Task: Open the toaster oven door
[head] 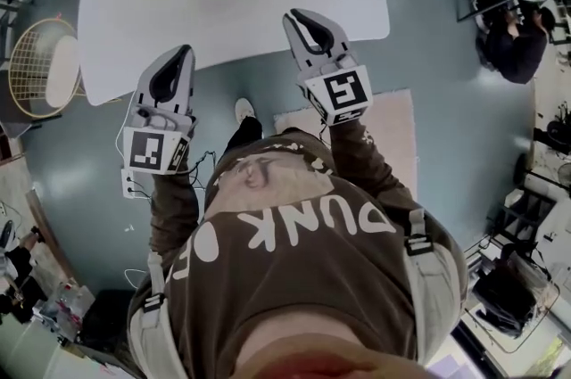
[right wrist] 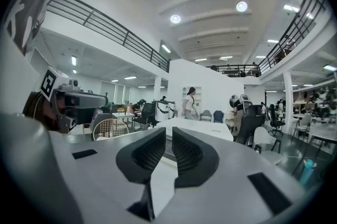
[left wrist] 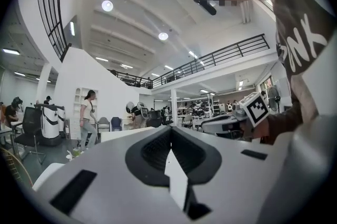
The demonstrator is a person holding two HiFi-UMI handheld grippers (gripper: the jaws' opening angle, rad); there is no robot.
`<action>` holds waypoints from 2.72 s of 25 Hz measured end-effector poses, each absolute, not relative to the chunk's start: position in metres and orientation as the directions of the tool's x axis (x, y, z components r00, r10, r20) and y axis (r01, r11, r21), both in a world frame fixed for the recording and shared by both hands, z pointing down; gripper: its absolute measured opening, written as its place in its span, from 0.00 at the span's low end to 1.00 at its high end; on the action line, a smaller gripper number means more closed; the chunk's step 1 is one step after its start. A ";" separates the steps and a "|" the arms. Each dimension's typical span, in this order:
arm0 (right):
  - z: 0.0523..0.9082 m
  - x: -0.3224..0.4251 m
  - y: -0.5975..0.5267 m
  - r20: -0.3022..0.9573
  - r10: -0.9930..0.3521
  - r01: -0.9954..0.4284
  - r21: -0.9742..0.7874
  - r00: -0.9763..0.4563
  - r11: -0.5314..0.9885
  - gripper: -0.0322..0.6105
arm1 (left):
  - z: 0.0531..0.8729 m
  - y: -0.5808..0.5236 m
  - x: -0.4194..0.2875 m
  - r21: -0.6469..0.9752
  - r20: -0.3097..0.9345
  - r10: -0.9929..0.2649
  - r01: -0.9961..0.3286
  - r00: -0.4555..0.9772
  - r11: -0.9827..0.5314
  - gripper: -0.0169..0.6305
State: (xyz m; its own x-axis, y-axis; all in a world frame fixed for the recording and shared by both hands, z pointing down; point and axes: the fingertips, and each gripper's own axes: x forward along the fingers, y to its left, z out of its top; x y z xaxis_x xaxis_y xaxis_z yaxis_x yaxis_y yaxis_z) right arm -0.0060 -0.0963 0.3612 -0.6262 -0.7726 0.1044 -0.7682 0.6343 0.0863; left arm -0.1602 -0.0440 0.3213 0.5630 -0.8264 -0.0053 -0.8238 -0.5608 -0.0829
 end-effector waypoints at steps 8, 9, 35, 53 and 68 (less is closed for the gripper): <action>0.365 -0.002 -0.184 0.149 -0.826 -0.823 0.097 -0.544 0.560 0.14 | 0.329 -0.100 -0.171 -0.064 0.015 -0.820 -0.817 0.573 -0.572 0.03; 0.368 0.000 -0.198 0.158 -0.831 -0.828 0.102 -0.533 0.551 0.15 | 0.329 -0.106 -0.171 -0.065 0.016 -0.822 -0.820 0.569 -0.569 0.03; 0.481 0.000 -0.397 0.536 -0.761 -0.909 -0.031 -0.366 0.416 0.19 | 0.328 -0.151 -0.166 -0.051 0.038 -0.837 -0.836 0.545 -0.547 0.03; 0.508 0.014 -0.320 0.461 -0.819 -0.899 0.093 -0.342 0.428 0.20 | 0.333 -0.149 -0.165 -0.037 0.037 -0.839 -0.838 0.543 -0.544 0.03; 0.538 0.022 -0.273 0.398 -0.862 -0.890 0.195 -0.312 0.412 0.20 | 0.334 -0.145 -0.161 -0.046 0.049 -0.839 -0.838 0.542 -0.544 0.03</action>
State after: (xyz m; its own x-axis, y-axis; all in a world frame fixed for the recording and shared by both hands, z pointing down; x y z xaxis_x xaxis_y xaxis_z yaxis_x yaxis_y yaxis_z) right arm 0.0218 -0.2730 0.5382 -0.3123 -0.8625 0.3982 -0.8898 0.4124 0.1953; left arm -0.1614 -0.1449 0.3341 0.5424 -0.8387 0.0495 -0.8375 -0.5444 -0.0462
